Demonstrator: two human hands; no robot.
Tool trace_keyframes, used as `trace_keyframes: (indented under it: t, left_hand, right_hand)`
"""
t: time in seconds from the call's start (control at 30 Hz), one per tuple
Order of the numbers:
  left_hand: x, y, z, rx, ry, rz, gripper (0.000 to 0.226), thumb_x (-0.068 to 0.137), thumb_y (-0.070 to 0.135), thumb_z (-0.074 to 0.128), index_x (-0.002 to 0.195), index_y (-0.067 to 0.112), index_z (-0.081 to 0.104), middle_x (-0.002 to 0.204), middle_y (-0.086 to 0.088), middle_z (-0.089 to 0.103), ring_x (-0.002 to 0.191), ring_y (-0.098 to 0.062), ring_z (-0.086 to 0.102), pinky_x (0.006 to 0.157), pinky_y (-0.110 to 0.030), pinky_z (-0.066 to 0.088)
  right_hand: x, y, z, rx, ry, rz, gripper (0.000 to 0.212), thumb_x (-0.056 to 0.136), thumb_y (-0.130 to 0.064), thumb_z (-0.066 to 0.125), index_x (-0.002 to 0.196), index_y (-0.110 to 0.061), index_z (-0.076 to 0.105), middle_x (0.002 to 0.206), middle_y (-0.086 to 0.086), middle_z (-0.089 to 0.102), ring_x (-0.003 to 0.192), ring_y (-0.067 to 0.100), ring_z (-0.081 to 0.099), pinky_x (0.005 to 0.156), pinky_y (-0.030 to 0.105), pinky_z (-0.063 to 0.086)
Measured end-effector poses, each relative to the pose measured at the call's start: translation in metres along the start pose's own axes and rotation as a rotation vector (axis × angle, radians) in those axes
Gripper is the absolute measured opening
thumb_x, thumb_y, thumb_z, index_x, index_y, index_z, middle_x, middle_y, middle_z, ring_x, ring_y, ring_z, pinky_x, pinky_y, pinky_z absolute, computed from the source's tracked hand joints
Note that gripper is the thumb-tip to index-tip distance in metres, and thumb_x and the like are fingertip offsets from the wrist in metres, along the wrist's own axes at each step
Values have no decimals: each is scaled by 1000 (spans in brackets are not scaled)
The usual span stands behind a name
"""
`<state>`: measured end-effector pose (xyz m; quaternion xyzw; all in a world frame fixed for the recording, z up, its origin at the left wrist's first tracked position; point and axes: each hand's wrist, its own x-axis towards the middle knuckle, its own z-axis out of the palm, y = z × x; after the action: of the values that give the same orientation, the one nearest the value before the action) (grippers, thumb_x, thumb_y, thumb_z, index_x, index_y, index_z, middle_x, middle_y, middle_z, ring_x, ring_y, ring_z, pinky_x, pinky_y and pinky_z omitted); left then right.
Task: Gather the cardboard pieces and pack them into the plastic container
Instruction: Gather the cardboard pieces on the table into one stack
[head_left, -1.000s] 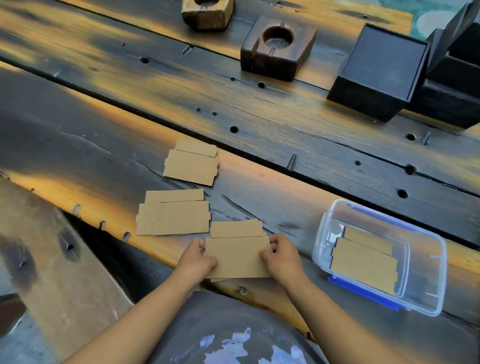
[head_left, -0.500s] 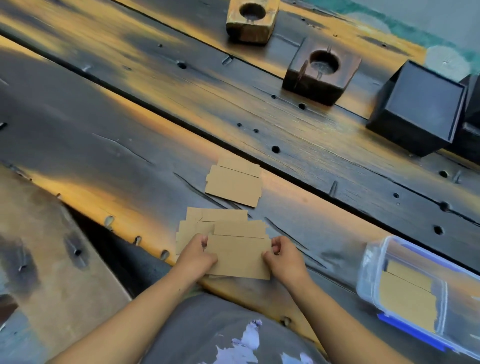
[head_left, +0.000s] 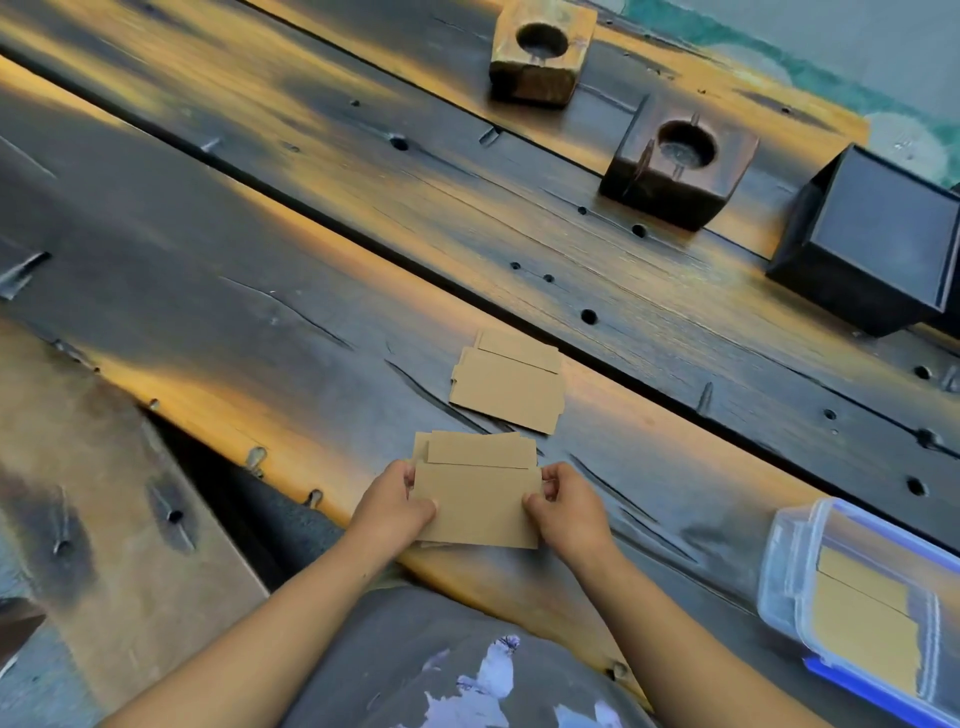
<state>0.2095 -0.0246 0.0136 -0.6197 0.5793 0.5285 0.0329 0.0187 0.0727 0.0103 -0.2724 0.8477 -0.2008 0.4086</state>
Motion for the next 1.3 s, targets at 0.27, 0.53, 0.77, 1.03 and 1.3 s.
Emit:
trace_keyframes:
  t: [0.27,0.53,0.77,1.03,1.3]
  left_hand:
    - [15,5,7,134,5,33,36,84,21,68,117,14,54,117,-4,65,106,-22,61,85,-33,51]
    - [18,2,9,172,35,37,41,79,26,69,117,22,53,117,-1,57,99,-16,61,83,-32,52]
    - [18,-4,8,171,104,34,48,84,22,68,127,20,48,121,-2,43,104,-15,53,87,-26,41]
    - [22,-9,2,120,85,-54,55,79,26,75,125,16,47,122,-7,49,101,-19,52,86,-32,45]
    - [27,-4,-5,36,18,-87,52,74,33,74,118,20,52,120,-6,56,99,-20,60,89,-41,54]
  right_hand:
    - [13,-1,5,-46,46,31,11,87,-13,55,97,-18,57,90,-1,59,75,14,51,54,23,33]
    - [22,6,7,-82,28,1,13,82,-16,56,95,-17,57,100,2,62,95,20,57,78,38,51]
    - [24,15,-2,-84,17,-38,15,83,-19,62,95,-20,52,100,2,58,98,21,55,81,38,50]
    - [26,20,-1,-48,10,-19,24,83,-29,65,103,-17,59,104,3,62,96,21,61,83,38,53]
    - [24,14,4,-75,-28,2,38,83,-32,66,117,-16,58,111,3,59,94,18,59,75,29,46]
